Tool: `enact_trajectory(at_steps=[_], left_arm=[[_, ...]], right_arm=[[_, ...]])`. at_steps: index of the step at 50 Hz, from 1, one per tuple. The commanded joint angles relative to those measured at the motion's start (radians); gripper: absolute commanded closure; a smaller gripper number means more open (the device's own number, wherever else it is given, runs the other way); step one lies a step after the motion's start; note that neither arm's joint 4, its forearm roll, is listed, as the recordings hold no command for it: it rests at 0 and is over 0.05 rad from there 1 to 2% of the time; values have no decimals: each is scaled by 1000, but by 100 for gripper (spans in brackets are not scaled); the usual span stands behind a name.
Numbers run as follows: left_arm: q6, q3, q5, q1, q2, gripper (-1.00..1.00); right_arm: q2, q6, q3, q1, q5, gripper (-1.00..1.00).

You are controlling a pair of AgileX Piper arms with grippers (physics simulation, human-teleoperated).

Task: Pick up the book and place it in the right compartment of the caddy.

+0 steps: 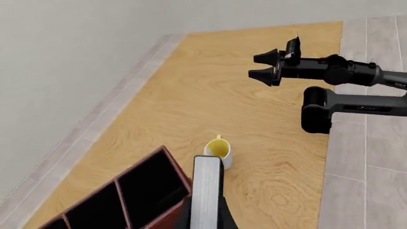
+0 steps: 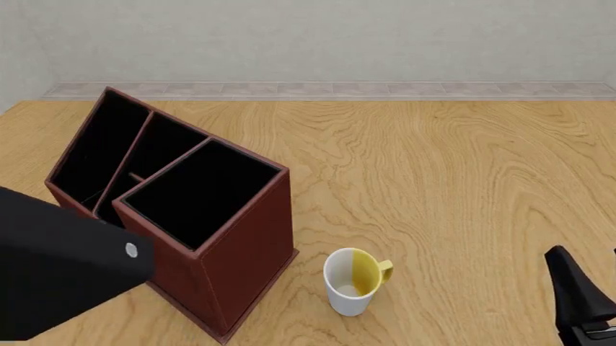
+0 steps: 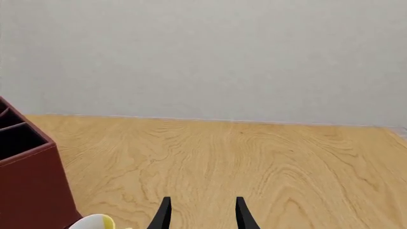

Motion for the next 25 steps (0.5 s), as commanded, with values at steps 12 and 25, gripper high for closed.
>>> enact_trajectory(at_steps=[12, 25], left_arm=[[-11, -229, 13, 85, 209, 100], [-14, -311, 14, 236, 366, 100]], right_arm=[[0, 9, 6, 13, -9, -100], [0, 24, 14, 18, -19, -100]])
